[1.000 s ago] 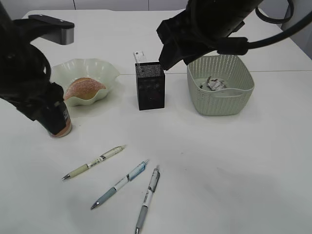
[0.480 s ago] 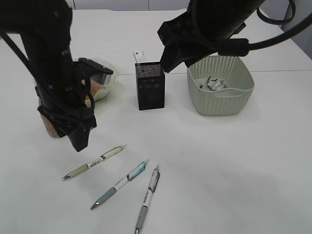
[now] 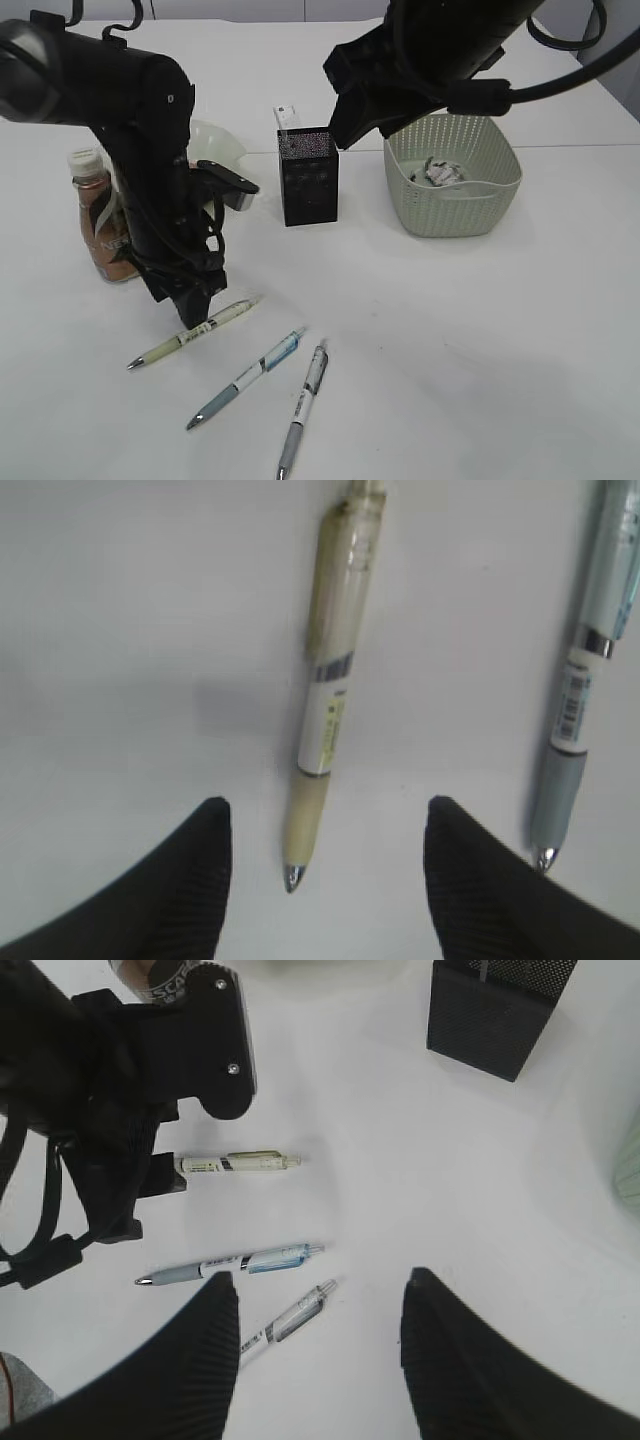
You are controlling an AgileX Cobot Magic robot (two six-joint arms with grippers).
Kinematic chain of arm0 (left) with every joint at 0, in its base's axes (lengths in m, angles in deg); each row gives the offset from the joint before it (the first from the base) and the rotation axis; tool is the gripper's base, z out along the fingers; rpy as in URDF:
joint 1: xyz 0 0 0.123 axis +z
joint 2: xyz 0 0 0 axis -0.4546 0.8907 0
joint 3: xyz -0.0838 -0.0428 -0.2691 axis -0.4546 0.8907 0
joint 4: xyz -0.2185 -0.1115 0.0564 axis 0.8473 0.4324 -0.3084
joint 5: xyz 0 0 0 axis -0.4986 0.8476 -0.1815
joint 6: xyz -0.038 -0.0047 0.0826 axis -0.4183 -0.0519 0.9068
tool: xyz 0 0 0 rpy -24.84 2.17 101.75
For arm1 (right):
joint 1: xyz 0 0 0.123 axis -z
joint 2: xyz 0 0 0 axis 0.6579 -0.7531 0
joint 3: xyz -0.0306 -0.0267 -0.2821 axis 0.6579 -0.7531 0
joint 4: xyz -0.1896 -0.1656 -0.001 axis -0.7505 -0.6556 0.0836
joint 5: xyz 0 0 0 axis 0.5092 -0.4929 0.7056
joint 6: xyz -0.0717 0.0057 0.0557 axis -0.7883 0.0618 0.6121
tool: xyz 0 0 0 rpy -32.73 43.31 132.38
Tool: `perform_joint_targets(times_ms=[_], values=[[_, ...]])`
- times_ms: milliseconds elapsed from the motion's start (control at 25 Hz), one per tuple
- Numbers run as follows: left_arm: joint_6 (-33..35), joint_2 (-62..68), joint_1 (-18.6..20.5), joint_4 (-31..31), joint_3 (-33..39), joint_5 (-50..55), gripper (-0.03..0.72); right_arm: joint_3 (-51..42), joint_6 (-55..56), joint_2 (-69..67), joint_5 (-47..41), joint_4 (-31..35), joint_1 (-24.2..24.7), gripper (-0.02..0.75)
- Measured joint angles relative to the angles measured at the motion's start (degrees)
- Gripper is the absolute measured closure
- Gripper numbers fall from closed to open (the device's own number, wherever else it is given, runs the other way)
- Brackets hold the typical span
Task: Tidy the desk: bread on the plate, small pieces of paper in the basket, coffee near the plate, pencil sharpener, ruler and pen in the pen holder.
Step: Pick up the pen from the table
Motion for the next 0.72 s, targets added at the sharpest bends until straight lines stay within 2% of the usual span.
perform_joint_targets(times_ms=[280, 720], values=[[1.91, 4.13, -0.84, 0.99, -4.87, -0.36, 0.239, 0.00, 0.04, 0.00, 0.00, 0.00, 0.00, 0.353], [2.18, 7.86, -1.34, 1.34, -5.49, 0.59, 0.239, 0.00, 0.13, 0.00, 0.00, 0.00, 0.00, 0.353]])
